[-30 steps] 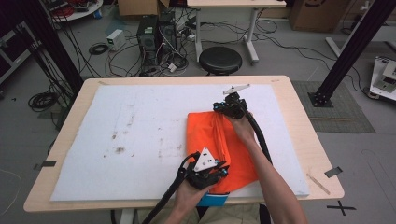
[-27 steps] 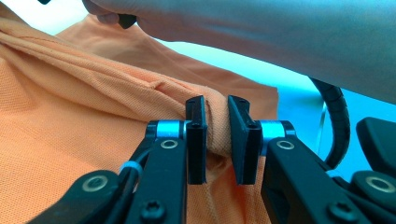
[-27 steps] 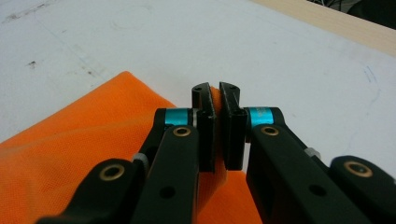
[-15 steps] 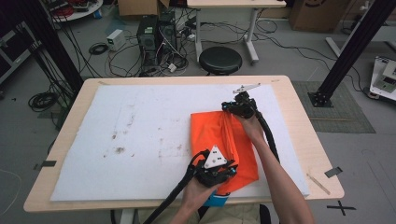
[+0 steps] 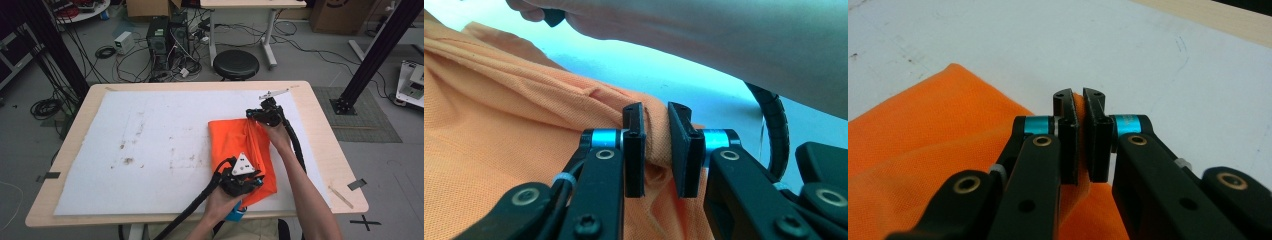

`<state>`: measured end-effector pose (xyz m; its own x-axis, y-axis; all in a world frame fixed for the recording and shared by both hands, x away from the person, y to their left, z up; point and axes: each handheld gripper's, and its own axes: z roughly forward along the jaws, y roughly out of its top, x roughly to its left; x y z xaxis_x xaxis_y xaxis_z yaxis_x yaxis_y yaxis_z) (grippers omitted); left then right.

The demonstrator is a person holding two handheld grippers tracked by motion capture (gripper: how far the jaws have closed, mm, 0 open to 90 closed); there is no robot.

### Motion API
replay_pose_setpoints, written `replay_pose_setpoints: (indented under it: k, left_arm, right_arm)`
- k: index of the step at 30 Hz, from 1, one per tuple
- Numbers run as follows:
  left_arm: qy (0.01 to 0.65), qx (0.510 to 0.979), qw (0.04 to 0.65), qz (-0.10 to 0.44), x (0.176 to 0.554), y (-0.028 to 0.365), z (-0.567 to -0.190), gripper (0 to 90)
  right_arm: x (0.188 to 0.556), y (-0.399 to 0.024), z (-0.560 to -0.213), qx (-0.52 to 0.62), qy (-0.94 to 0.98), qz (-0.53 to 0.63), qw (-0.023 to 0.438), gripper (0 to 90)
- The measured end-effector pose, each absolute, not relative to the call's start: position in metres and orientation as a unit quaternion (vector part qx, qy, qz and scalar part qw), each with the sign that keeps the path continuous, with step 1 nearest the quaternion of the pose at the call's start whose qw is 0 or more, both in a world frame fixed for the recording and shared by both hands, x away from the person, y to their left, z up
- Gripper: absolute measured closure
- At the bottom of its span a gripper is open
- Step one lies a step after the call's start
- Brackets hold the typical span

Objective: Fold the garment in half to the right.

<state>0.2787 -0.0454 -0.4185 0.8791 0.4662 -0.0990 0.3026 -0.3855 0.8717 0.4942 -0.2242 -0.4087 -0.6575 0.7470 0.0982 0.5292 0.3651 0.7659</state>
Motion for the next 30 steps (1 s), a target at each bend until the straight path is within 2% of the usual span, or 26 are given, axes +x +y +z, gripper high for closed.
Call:
replay_pose_setpoints:
  k: [15, 18, 20, 22, 27, 30]
  left_arm:
    - [0.226, 0.840, 0.488, 0.078, 0.282, -0.062, -0.424, 77.3]
    - [0.222, 0.836, 0.497, 0.069, 0.281, -0.059, -0.424, 69.4]
    - [0.220, 0.830, 0.509, 0.064, 0.280, -0.053, -0.421, 61.7]
    - [0.224, 0.820, 0.522, 0.067, 0.279, -0.045, -0.416, 57.7]
    - [0.245, 0.799, 0.541, 0.099, 0.279, -0.014, -0.403, 56.4]
    - [0.261, 0.795, 0.535, 0.114, 0.283, 0.000, -0.404, 56.3]
  right_arm:
    - [0.496, -0.240, -0.420, 0.411, 0.816, 0.383, 0.133, 84.2]
    - [0.494, -0.242, -0.421, 0.422, 0.812, 0.378, 0.142, 69.6]
    - [0.492, -0.245, -0.418, 0.434, 0.804, 0.379, 0.147, 65.4]
    - [0.488, -0.248, -0.412, 0.440, 0.796, 0.387, 0.152, 58.6]
    - [0.473, -0.249, -0.397, 0.425, 0.791, 0.410, 0.161, 64.4]
    - [0.467, -0.242, -0.398, 0.407, 0.808, 0.400, 0.146, 67.0]
